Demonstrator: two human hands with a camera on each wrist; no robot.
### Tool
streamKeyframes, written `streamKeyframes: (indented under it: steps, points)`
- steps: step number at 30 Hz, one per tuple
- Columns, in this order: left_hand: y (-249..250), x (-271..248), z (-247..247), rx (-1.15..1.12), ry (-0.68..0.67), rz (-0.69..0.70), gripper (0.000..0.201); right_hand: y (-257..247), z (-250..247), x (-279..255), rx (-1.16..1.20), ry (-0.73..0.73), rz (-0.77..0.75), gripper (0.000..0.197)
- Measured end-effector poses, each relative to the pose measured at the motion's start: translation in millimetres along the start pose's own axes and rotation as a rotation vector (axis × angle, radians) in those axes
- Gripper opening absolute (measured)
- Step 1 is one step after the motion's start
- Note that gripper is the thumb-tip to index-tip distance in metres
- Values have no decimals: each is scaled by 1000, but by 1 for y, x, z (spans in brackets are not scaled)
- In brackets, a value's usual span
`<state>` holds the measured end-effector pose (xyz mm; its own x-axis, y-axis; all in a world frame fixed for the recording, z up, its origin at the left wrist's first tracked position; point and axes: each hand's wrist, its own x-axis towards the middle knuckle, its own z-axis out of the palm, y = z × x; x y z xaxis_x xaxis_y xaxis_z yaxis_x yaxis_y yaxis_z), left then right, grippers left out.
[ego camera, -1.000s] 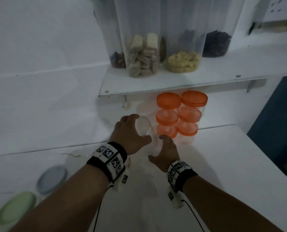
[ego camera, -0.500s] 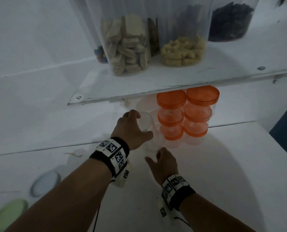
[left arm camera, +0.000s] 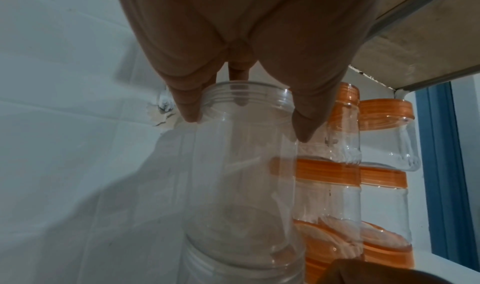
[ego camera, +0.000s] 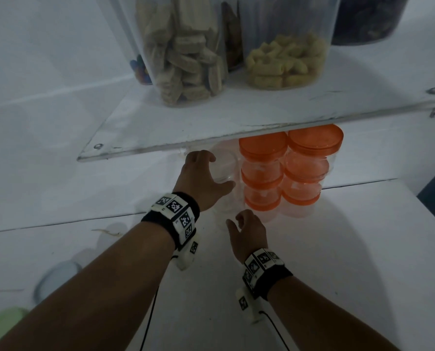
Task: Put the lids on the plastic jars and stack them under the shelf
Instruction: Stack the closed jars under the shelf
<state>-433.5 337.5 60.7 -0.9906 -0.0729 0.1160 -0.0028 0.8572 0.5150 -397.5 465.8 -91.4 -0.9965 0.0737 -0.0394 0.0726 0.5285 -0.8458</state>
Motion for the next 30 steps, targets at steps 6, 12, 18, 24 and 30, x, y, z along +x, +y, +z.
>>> streamKeyframes:
  steps: [6,12,18,24,30]
  points:
    - [3,4,1,-1,1,29,83,0,0,9,-65,-8,30,25]
    - [-6,-21,-43,-12,14,27,80,1,-8,-14,-105,-35,4,21]
    - [-70,-80,-142,-179,137,-78,35,-40,-14,-60,16,0,-236,15]
    - [-168,-147,-208,39,89,-251,30,-116,2,-113,63,34,-503,11]
    - [-234,-203,-217,120,-196,-347,75,-160,72,-144,-107,-252,-584,20]
